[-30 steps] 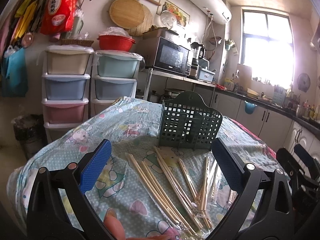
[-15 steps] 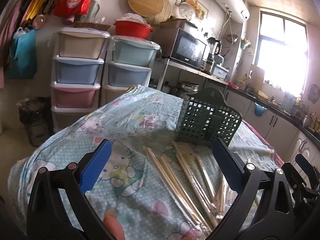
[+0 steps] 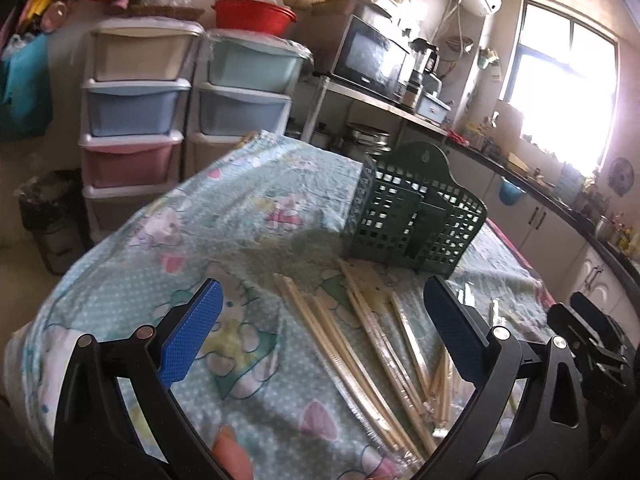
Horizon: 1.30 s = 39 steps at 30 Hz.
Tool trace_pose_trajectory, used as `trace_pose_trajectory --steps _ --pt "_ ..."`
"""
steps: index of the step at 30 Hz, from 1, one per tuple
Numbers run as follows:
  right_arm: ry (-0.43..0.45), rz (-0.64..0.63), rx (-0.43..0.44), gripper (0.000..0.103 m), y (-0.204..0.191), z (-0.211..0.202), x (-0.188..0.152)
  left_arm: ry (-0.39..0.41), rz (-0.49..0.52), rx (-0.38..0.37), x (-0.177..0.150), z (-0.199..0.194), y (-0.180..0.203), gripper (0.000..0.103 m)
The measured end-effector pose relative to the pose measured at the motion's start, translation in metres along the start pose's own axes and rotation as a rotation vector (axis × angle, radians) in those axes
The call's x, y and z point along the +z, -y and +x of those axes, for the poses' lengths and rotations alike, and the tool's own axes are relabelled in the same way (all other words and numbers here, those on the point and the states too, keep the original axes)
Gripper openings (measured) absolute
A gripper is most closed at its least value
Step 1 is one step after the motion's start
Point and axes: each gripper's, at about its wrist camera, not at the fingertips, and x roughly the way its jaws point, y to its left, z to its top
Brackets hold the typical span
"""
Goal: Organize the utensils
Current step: 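Move the right tool down toward the wooden chopsticks while the left tool follows, then close the left tool on a wooden chopstick while the right tool grasps another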
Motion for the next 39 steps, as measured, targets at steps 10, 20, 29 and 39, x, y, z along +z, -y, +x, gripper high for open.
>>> trace_pose_trajectory --steps 10,20,29,39 --pt "-0.092 0.036 -0.005 0.097 0.022 0.032 0.015 -0.104 0.018 -0.084 0.022 0.048 0.007 0.093" --pt "-0.249 0.145 -0.007 0.094 0.059 0.082 0.017 -0.188 0.078 -0.092 0.037 0.090 0.022 0.093" --pt "-0.410 0.225 0.042 0.076 0.078 0.126 0.011 -0.325 0.065 -0.072 0.037 0.131 0.019 0.093" --pt "-0.502 0.298 0.082 0.056 0.095 0.159 0.005 -0.412 0.046 -0.110 0.034 0.154 0.015 0.081"
